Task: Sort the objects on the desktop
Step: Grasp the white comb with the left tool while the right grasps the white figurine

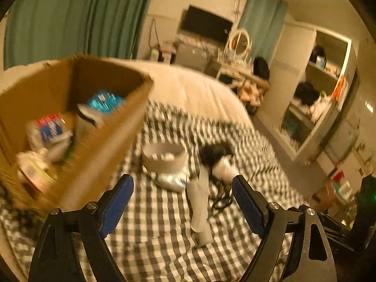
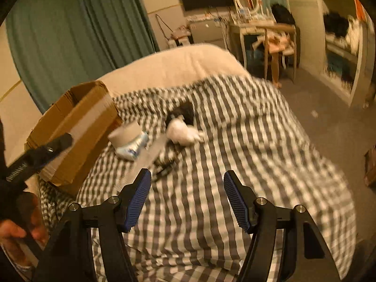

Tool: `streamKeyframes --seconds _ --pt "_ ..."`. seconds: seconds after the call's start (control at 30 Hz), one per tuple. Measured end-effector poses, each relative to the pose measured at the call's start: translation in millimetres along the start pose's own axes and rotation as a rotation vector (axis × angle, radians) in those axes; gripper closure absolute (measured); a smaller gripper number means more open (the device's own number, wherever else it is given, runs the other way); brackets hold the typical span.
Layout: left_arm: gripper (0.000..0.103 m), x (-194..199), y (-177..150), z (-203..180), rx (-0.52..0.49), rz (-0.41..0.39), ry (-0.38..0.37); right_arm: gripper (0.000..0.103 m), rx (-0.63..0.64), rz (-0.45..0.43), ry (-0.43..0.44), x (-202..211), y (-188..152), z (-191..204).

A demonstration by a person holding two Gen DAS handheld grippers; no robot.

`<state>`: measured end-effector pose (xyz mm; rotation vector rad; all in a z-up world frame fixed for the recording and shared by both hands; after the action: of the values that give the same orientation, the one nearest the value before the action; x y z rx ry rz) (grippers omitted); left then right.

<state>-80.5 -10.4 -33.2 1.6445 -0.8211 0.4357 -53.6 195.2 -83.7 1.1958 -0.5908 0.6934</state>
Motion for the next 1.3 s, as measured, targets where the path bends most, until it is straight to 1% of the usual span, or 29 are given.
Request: streamKeyframes --seconds 0.03,0.1,0.2,0.23,0.33,0.4,0.43,0.47,0.5,0.53,0.63,0.7,0.77,0.87,0.93,1.0,1.07,1.1,1.2,1.23,1.27,1.3 --pt "0.015 -10 -4 -1 -0.008 0.014 0.022 0.039 -0.017 0.013 0.013 -5 -6 -4" --pt "0.015 -32 -13 -2 -0.049 0.042 0.098 0.039 -0.04 0.028 0.019 -13 -14 -12" --pt "0.015 -54 -21 -9 -0.124 0.066 0.157 0.039 -0.07 0.04 0.041 -23 -16 -20" --pt "0.015 -60 -25 -15 -0.153 0.071 0.161 0.038 -0.072 0.038 0.043 -24 -16 -25" --pt "0.015 -74 -36 -37 -0.237 0.083 0.124 0.036 -0.074 0.032 0.035 -27 -19 -35" --pt "0.015 -79 -41 -44 -0.292 0.078 0.12 0.036 -0.113 0.051 0.068 -32 -22 -43" --pt "0.015 -82 -42 -47 -0.33 0.065 0.158 0.036 -0.145 0.057 0.096 -33 -24 -48" --pt "0.015 -85 -43 -47 -0.368 0.054 0.225 0.036 -0.166 0.058 0.11 -33 -25 -51" --pt "0.015 -89 -43 -46 -0.389 0.058 0.258 0.036 -0.171 0.058 0.115 -33 -26 -53" --pt "0.015 -92 -43 -44 -0.4 0.066 0.271 0.036 -0.167 0.06 0.114 -34 -26 -53" --pt "0.015 -99 -46 -35 -0.369 0.094 0.262 0.034 -0.157 0.069 0.111 -36 -25 -52" --pt "0.015 -100 -47 -34 -0.342 0.108 0.23 0.033 -0.162 0.066 0.115 -35 -25 -50" --pt "0.015 -97 -46 -40 -0.367 0.096 0.202 0.033 -0.169 0.068 0.118 -35 -26 -50" --pt "0.015 -94 -44 -50 -0.43 0.067 0.188 0.033 -0.19 0.075 0.122 -35 -26 -51" --pt "0.015 -97 -45 -52 -0.451 0.067 0.202 0.033 -0.206 0.075 0.126 -34 -27 -52" --pt "0.016 -105 -46 -50 -0.449 0.085 0.181 0.033 -0.208 0.078 0.122 -34 -27 -52" --pt "0.026 -113 -49 -48 -0.444 0.111 0.17 0.033 -0.211 0.086 0.116 -34 -29 -51" --pt "0.029 -117 -49 -48 -0.448 0.123 0.179 0.033 -0.213 0.09 0.116 -35 -30 -51" --pt "0.043 -124 -52 -45 -0.462 0.151 0.206 0.033 -0.227 0.098 0.121 -37 -31 -51" --pt "0.055 -125 -53 -45 -0.459 0.16 0.197 0.033 -0.228 0.1 0.122 -37 -31 -51" --pt "0.074 -126 -54 -44 -0.454 0.176 0.176 0.033 -0.228 0.101 0.123 -37 -31 -51" --pt "0.077 -127 -55 -44 -0.452 0.185 0.17 0.033 -0.229 0.102 0.124 -38 -31 -51"
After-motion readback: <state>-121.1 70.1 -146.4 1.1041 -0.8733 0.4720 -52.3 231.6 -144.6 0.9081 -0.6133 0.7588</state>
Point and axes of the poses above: each gripper's, at about its wrist camera, not at the fingertips, and x roughly against the way its jaws point, z to its left, y to its top, the point moved 6 cm from there along -x, roughly the way its jaws point, and after that the axes turned 4 degrees about z, right-handed, at the moved point
